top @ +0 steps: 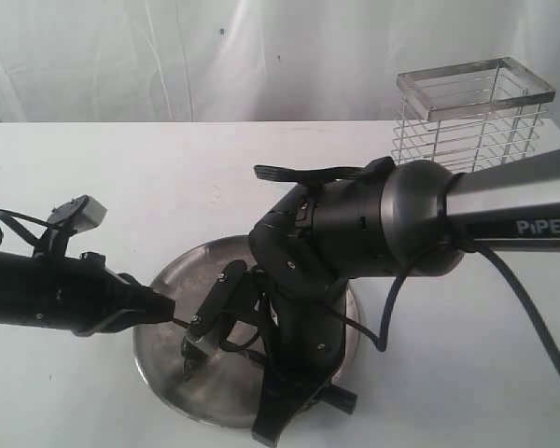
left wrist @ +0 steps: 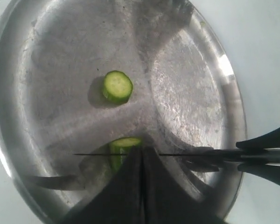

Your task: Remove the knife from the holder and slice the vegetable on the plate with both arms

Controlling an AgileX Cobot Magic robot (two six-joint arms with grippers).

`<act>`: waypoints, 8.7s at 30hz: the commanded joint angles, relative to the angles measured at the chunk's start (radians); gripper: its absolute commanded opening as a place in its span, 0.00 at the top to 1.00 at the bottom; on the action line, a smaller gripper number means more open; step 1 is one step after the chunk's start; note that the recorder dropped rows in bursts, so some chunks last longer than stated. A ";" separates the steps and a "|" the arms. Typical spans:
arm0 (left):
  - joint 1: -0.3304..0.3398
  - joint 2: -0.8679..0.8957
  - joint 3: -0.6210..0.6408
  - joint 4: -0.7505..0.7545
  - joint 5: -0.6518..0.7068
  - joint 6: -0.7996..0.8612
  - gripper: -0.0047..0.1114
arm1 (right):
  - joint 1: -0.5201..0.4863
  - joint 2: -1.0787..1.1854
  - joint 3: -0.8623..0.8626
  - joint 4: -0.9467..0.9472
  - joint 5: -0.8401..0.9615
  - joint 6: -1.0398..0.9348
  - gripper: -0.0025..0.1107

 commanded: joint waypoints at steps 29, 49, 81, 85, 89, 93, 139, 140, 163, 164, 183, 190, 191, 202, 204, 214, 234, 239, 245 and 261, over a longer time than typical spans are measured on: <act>-0.008 0.121 -0.064 -0.142 0.016 0.162 0.96 | 0.001 0.000 -0.002 -0.006 0.003 0.002 0.98; -0.008 0.075 -0.064 0.032 0.112 -0.001 0.96 | 0.001 0.000 -0.002 -0.006 0.005 0.002 0.98; -0.118 0.158 -0.064 -0.121 0.090 0.113 0.96 | 0.001 0.000 -0.002 -0.006 0.000 0.002 0.98; -0.118 0.158 -0.064 -0.123 0.088 0.120 0.96 | 0.001 0.000 -0.002 -0.006 0.002 0.002 0.98; -0.118 0.167 -0.064 -0.123 0.092 0.129 0.96 | 0.001 0.000 -0.002 -0.006 0.002 0.002 0.98; -0.130 0.213 -0.064 -0.138 0.043 0.146 0.96 | 0.001 0.000 -0.002 -0.008 0.002 0.002 0.98; -0.036 0.050 -0.080 0.089 0.093 -0.050 0.96 | 0.001 0.000 -0.002 -0.006 0.068 0.004 0.98; -0.038 0.050 -0.078 0.098 0.115 -0.051 0.96 | 0.001 0.000 -0.002 -0.006 0.068 0.004 0.98; -0.147 0.050 -0.038 0.088 -0.009 -0.044 0.96 | 0.001 0.000 -0.005 -0.097 0.264 0.004 0.98; -0.147 0.050 -0.038 0.083 0.003 -0.044 0.96 | 0.001 0.000 -0.008 -0.097 0.264 0.004 0.98; -0.267 0.109 -0.038 0.034 -0.072 -0.020 0.74 | 0.001 0.004 -0.068 -0.089 0.269 0.010 0.98; -0.267 0.109 -0.038 0.034 -0.084 -0.020 0.74 | 0.001 0.019 -0.068 -0.093 0.274 0.007 0.98; -0.267 0.109 -0.038 0.034 -0.091 -0.022 0.74 | 0.001 0.019 -0.068 -0.095 0.274 0.007 0.98; -0.267 0.108 -0.042 0.027 -0.074 -0.029 0.74 | 0.001 0.036 -0.068 -0.101 0.290 0.002 0.98; -0.267 0.108 -0.042 0.009 -0.029 -0.032 0.74 | 0.001 0.036 -0.068 -0.103 0.290 0.002 0.98; -0.267 0.108 -0.042 -0.056 -0.028 0.000 0.74 | 0.001 0.036 -0.068 -0.103 0.290 0.002 0.98; -0.267 0.108 -0.042 -0.115 -0.225 0.046 0.74 | 0.001 0.036 -0.068 -0.099 0.289 0.002 0.98; -0.267 0.108 -0.042 -0.115 -0.230 0.046 0.74 | 0.001 0.036 -0.068 -0.099 0.303 0.002 0.98; -0.267 0.108 -0.042 -0.115 -0.178 0.024 0.74 | 0.001 0.036 -0.068 -0.099 0.303 0.002 0.98; -0.267 0.011 -0.040 0.016 -0.116 -0.056 0.63 | 0.001 0.036 -0.068 -0.103 0.291 0.002 0.98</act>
